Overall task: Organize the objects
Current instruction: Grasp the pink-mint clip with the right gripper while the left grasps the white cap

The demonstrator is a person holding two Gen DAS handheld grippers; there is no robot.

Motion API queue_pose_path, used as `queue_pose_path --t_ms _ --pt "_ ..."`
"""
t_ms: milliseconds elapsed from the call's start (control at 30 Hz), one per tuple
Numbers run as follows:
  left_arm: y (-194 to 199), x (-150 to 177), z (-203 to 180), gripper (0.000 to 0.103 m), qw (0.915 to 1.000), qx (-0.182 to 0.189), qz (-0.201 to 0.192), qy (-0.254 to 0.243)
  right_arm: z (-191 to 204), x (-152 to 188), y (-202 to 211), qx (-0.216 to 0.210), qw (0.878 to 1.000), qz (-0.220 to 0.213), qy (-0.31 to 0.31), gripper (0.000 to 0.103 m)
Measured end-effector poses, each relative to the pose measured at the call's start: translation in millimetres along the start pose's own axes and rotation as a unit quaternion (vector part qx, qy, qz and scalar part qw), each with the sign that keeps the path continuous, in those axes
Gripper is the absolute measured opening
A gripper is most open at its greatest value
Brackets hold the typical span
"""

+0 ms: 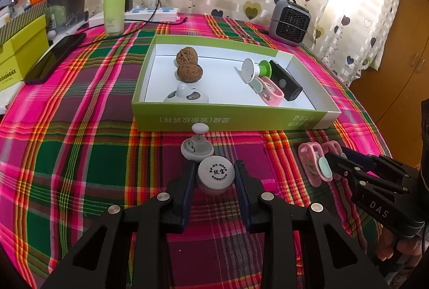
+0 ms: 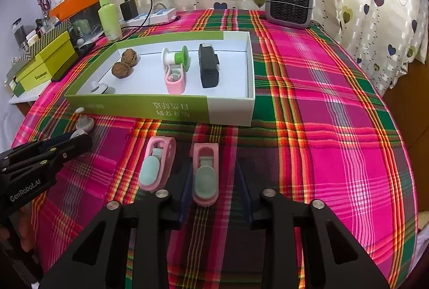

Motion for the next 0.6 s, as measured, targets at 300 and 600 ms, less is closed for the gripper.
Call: queue_pose_path --t_ms 300,600 --pt "1.1 0.7 -1.3 0.027 1.0 0.001 0.0 0.0 0.4 0.5 0.8 0.002 1.0 0.0 0.005 0.02" --pt "2.7 1.8 -4.1 0.027 1.0 0.002 -0.002 -0.003 2.9 2.4 2.5 -0.003 1.0 -0.001 0.006 0.018"
Point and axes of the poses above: each gripper's, at about its wrist camera, not at the fingertips, and y roughly against the way its jaws point, z to its left, x to its underside, the point moved 10 cm from there along -y, roughly the way its jaws point, and after that the axes turned 4 degrees about x, right-handed, at the moved point
